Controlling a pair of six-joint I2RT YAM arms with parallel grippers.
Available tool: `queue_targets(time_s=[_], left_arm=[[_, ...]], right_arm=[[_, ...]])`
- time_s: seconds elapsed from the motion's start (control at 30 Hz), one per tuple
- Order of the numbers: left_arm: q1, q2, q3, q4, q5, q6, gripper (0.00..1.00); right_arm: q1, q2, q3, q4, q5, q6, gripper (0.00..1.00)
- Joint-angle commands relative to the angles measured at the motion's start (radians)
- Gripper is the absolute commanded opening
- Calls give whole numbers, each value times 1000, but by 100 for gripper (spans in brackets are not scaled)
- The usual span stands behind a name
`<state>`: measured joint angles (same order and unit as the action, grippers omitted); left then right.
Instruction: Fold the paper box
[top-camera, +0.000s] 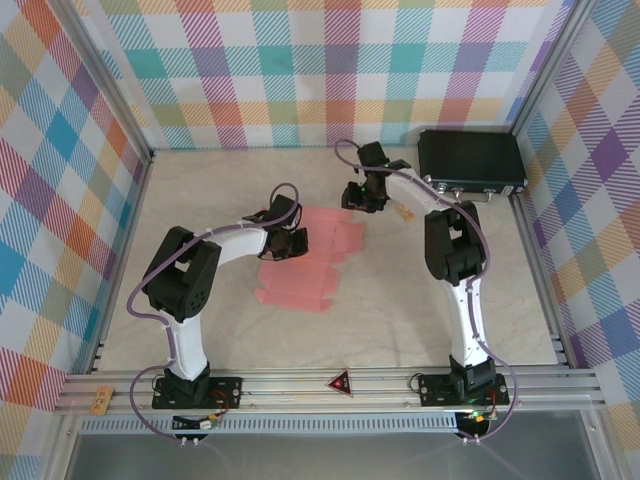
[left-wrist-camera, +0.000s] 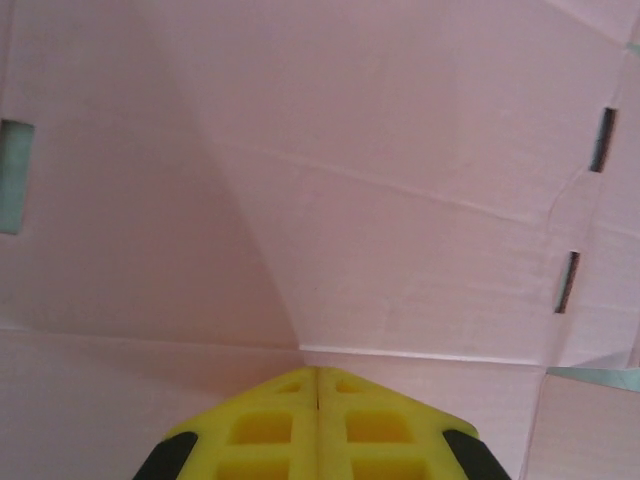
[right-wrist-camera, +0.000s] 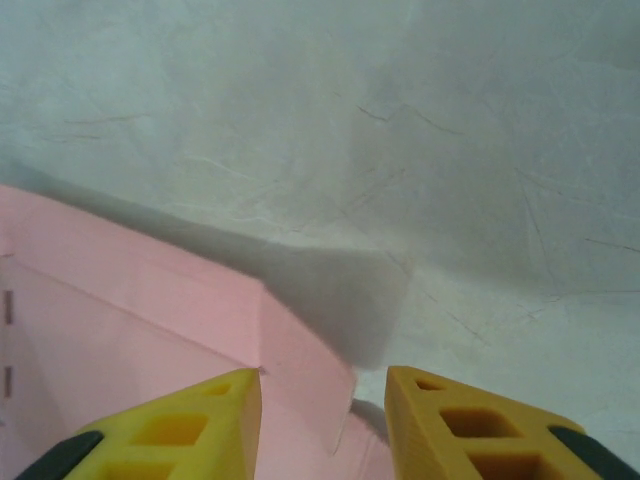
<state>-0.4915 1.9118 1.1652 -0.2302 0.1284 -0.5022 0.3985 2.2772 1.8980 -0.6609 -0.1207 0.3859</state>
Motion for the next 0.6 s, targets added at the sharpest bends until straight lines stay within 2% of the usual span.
queue_targets(time_s=[0.0,0.23,0.57], left_arm=[[-10,16,-24,9,-20,-30,0],[-12,21,-33,5,-29,-33,0],[-12,35,-24,-11,-32,-32,0]], right_arm=[[2,26,33,-48,-10,8,40],[2,43,38,-31,-74,19,40],[5,12,21,10,-160,4,34]])
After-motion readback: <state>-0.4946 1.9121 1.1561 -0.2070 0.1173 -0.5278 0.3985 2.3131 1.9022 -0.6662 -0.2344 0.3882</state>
